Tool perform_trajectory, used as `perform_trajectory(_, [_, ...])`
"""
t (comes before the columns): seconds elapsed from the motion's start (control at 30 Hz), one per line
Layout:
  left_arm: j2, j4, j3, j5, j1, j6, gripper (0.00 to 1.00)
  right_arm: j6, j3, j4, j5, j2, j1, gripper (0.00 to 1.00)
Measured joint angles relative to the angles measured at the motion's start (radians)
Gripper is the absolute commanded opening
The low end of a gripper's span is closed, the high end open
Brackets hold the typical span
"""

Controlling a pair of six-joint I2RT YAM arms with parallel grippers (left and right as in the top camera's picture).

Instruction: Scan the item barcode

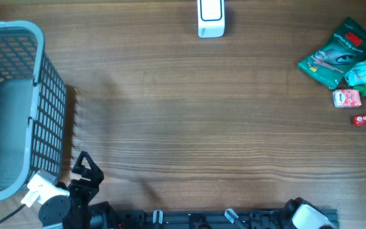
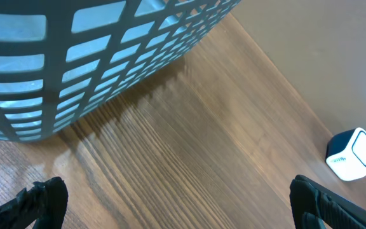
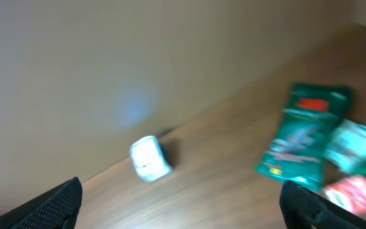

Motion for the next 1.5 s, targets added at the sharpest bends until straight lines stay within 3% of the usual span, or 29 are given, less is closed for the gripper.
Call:
perform_trajectory(0.17, [0.000,0.000,0.000,0.000,0.000,0.000,1.00,-0.071,0.000,-0.106,-0.117,-0.133,0.000,1.00])
perform_trajectory(0.53, [0.000,0.000,0.000,0.000,0.000,0.000,1.00,-0.285,0.000,-0.388,-0.173,-0.400,0.000,1.00])
perform_trajectory(0.73, [0.000,0.000,0.000,0.000,0.000,0.000,1.00,-0.304,0.000,-0.445,-0.164,-0.449,0.000,1.00])
perform_trajectory(1.5, [0.000,0.000,0.000,0.000,0.000,0.000,1.00,-0.396,-0.052,-0.367,-0.101,-0.450,0.057,1.00])
